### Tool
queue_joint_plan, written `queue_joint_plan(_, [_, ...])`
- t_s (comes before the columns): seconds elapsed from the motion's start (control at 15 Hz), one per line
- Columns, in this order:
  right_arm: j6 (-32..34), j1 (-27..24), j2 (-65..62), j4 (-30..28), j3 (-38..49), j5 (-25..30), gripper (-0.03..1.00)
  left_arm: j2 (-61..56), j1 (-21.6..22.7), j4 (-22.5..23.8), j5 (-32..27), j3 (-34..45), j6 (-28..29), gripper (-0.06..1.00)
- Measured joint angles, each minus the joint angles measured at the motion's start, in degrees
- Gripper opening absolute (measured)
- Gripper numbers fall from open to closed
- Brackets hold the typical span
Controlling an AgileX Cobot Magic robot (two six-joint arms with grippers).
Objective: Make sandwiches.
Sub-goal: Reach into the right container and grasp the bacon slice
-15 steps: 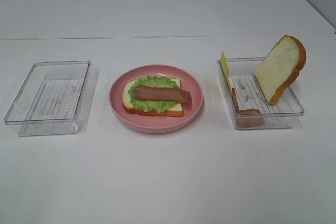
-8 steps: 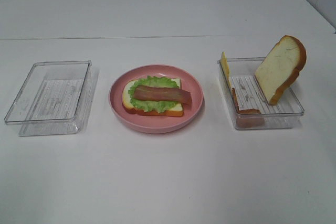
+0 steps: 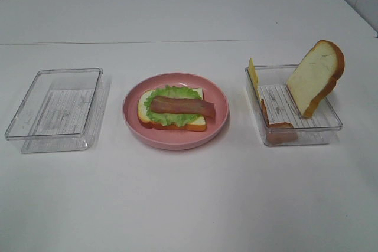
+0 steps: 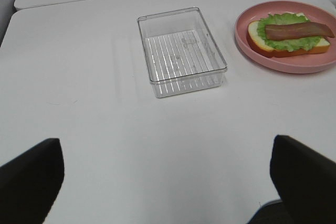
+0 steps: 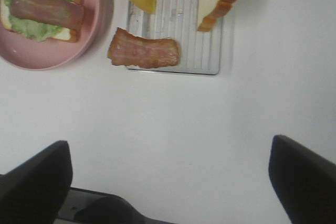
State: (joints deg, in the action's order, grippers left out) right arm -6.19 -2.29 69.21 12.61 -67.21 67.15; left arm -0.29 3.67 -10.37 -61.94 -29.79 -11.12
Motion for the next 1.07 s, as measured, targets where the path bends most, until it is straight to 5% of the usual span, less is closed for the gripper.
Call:
queue_joint_plan(0.33, [-0.4,0.1,6.2,7.6,0.0,-0.1,0.96,0.0,0.0,0.0,0.0,0.0,0.0,0.99])
queue_joint_plan(0.8, [4.4,14.8,18.0,2.8,0.0,-7.4,0.96,0.0,0.0,0.0,0.0,0.0,0.0,0.99])
queue_joint_plan(1.07, [7.1,15.6,26.2,2.1,0.0,-11.8,0.96,0.0,0.0,0.0,0.0,0.0,0.0,0.99])
